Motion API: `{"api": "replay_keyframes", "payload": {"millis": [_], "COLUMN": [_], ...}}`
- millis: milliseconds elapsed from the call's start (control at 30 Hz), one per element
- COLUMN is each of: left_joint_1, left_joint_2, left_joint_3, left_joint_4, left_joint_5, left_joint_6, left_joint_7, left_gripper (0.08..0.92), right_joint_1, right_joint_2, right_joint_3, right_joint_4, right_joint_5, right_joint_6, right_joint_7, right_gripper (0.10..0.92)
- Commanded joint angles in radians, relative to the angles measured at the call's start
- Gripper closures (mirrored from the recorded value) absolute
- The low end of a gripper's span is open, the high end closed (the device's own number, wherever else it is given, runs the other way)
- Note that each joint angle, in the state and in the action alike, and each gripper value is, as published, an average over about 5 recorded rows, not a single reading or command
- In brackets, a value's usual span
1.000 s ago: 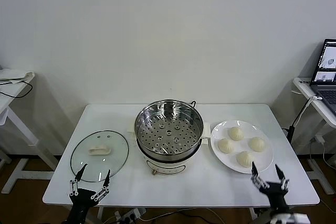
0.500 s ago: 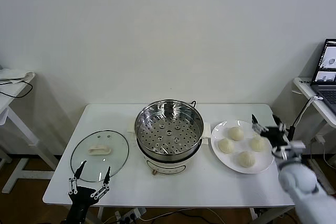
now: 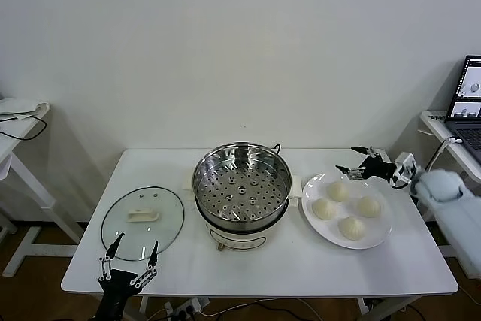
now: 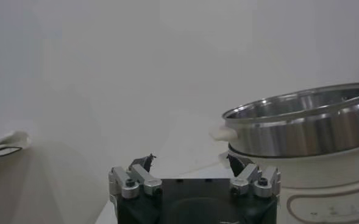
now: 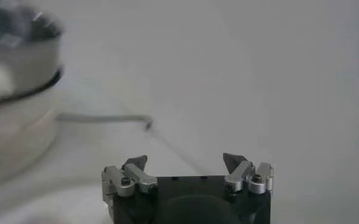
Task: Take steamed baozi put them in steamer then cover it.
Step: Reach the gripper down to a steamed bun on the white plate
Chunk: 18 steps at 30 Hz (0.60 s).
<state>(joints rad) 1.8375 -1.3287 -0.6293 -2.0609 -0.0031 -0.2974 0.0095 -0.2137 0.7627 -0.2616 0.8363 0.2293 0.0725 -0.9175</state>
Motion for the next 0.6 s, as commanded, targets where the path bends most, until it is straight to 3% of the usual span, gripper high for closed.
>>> {"api": "replay_keyframes", "payload": {"millis": [33, 267, 600], "left_joint_1": [0.003, 0.007, 0.020], "left_joint_2": [-0.002, -0.006, -0.006], "left_joint_3": [0.000, 0.006, 0.012], "left_joint_4": [0.003, 0.008, 0.016], "left_joint_5": [0.001, 0.006, 0.009], "left_joint_6": [0.001, -0.001, -0.010], "left_joint_7": [-0.001, -0.002, -0.002], "left_gripper": [0.177, 0.177, 0.177], "right_joint_1": [0.328, 0.333, 0.311], "right_joint_2": [0.140, 0.242, 0.315], "right_joint_3": [-0.264, -0.288, -0.282], "right_joint_4": [-0.296, -0.353, -0.414], "right_joint_5": [-0.381, -0.522, -0.556], "right_joint_6": [0.021, 0.031, 0.035], "right_joint_7": [-0.375, -0.322, -0.261], "right_gripper": [0.203, 0.203, 0.203]}}
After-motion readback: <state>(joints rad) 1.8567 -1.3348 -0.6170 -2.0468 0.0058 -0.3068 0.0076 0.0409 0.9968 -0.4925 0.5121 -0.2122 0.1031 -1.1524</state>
